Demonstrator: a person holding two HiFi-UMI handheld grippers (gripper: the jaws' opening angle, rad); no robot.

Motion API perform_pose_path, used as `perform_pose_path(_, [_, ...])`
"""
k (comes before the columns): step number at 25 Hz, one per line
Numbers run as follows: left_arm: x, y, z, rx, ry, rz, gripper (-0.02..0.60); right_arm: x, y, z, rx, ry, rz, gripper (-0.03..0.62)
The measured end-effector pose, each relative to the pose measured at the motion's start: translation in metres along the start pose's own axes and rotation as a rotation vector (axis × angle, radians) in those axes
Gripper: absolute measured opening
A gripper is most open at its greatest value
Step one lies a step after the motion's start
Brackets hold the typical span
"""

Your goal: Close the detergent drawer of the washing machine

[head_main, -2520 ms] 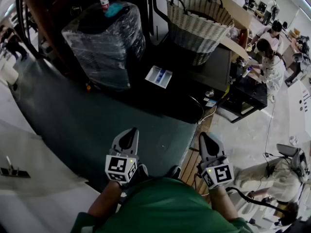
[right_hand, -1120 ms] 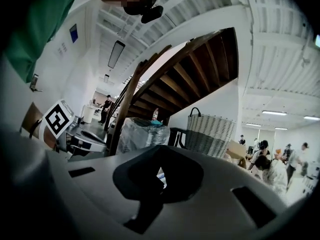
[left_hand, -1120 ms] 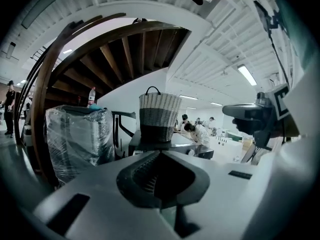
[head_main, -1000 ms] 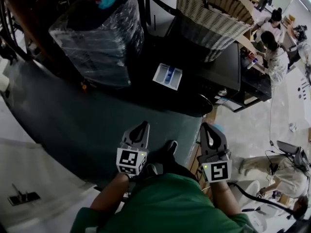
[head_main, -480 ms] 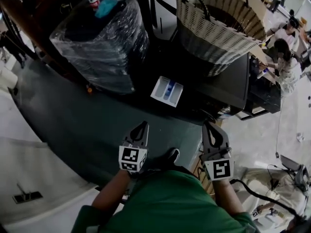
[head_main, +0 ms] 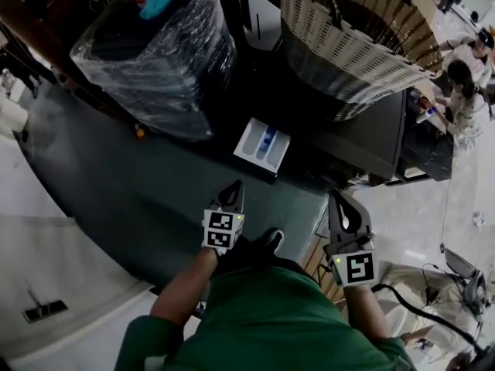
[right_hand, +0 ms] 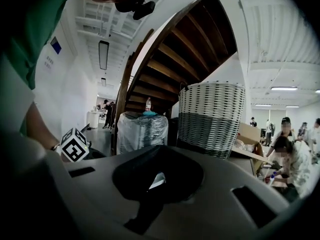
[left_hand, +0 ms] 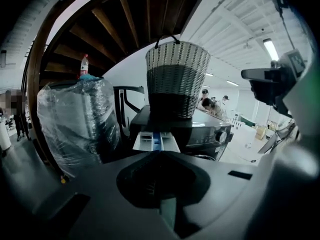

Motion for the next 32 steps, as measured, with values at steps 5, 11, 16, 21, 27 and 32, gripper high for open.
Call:
perform_pose_path(5, [0.026, 0.011, 0.050, 0.024, 0.116, 0.020, 0.021, 0.015, -0.004, 0.020, 0.021, 0.066, -0.006, 0.015])
perform_pose_path(11, [0.044, 0.030, 0.099, 0.070, 0.228, 0.036, 0.021, 0.026, -0.012, 0.045, 0.089, 0.162, -0.007, 0.015])
perform_pose_path(16, [0.040, 0.033, 0.111, 0.150, 0.266, 0.021, 0.021, 0.026, -0.014, 0.073, 0.115, 0.224, 0.006, 0.015])
perform_pose_path(21, [0.032, 0.031, 0.122, 0.199, 0.290, 0.027, 0.021, 0.016, -0.010, 0.099, 0.133, 0.232, -0.001, 0.015])
perform_pose_path(27, [0.012, 0.032, 0.150, 0.280, 0.308, 0.041, 0.021, 0.003, -0.007, 0.115, 0.172, 0.258, -0.007, 0.015])
perform_pose_path(32, [-0.002, 0.035, 0.172, 0.321, 0.312, 0.059, 0.021, 0.001, -0.012, 0.116, 0.219, 0.286, 0.025, 0.015])
Point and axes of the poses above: the fingertips, and each gripper's own axes: z forward along the fingers, y to its left, x out of its underside, the point moved 4 cm from there along -z, backward along the fingers, and after that the axes turned 13 degrees about -z, right-handed, at the moved point
